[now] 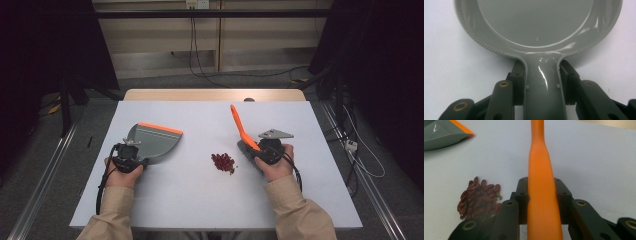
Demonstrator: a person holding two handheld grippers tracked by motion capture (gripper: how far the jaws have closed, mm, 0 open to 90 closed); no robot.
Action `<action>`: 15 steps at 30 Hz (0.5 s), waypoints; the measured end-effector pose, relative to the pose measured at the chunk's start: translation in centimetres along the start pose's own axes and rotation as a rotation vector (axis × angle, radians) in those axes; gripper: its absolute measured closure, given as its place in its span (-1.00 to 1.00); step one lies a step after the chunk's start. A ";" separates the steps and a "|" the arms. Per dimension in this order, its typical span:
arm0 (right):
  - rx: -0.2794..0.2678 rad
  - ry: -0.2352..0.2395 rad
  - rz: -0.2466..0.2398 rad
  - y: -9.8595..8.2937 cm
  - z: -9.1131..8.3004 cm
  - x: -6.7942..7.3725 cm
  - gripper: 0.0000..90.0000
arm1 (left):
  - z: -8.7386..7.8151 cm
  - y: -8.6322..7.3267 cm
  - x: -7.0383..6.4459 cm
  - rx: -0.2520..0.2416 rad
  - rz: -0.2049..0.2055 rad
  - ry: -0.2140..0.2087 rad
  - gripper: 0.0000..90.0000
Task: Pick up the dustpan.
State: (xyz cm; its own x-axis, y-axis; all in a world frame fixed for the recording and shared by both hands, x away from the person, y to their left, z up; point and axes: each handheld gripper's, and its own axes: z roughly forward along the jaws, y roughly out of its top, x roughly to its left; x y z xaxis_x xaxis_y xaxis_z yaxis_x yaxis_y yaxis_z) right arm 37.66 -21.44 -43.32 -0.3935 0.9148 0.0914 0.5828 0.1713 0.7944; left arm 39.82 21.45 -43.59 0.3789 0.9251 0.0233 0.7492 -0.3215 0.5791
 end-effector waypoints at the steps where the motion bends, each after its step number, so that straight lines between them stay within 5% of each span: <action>1: -0.002 0.000 0.002 0.0 0.0 -0.1 0.58 | -0.1 0.0 0.1 -0.010 0.003 -0.002 0.41; 9: -0.016 0.010 0.021 -0.1 0.0 -0.4 0.58 | -1.8 -0.3 0.9 -0.025 0.068 -0.088 0.41; 15: -0.050 0.022 0.018 0.0 -0.3 -0.5 0.58 | -4.1 -0.4 -0.8 -0.061 0.185 -0.233 0.41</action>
State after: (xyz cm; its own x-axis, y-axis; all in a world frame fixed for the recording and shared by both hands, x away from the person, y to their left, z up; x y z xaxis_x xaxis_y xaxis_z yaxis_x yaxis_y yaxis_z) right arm 37.67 -21.97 -43.19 -0.3990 0.9092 0.1190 0.5537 0.1354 0.8217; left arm 37.01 21.69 -40.47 0.6259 0.7783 -0.0502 0.6240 -0.4611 0.6309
